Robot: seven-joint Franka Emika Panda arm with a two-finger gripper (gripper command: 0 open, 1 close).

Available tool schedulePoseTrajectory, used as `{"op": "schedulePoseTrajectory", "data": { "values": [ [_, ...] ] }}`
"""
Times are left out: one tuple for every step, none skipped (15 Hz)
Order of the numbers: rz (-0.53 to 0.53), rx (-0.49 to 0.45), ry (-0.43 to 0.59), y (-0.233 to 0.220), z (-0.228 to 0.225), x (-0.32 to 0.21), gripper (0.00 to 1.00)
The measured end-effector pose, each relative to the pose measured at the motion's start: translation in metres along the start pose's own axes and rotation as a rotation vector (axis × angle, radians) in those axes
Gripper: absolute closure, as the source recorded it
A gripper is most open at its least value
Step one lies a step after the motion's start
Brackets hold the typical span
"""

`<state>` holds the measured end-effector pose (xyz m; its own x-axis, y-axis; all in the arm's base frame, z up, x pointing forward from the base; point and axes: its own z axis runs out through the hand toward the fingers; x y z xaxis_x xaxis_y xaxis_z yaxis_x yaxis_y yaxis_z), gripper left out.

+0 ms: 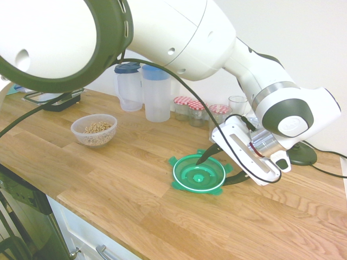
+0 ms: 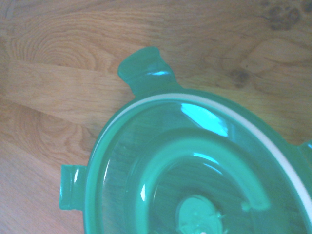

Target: Cover the lid of food container

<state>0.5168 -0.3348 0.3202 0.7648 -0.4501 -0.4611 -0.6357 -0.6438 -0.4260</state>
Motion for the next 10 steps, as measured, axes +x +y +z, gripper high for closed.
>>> {"op": "schedulePoseTrajectory", "data": {
  "values": [
    [0.002,0.004,-0.001,0.0,0.001,0.0,1.0],
    [0.005,0.009,-0.002,0.0,0.002,0.0,1.0],
    [0.007,0.017,-0.004,0.0,0.003,-0.002,1.0],
    [0.01,0.027,-0.007,0.001,0.005,-0.003,1.0],
    [0.013,0.037,-0.012,0.001,0.007,-0.005,1.0],
    [0.015,0.045,-0.015,0.001,0.009,-0.006,1.0],
    [0.018,0.048,-0.018,0.002,0.012,-0.007,1.0],
    [0.021,0.05,-0.021,0.003,0.014,-0.008,1.0],
    [0.022,0.051,-0.023,0.003,0.017,-0.009,1.0],
    [0.024,0.051,-0.023,0.003,0.019,-0.01,1.0]
  ]
}}
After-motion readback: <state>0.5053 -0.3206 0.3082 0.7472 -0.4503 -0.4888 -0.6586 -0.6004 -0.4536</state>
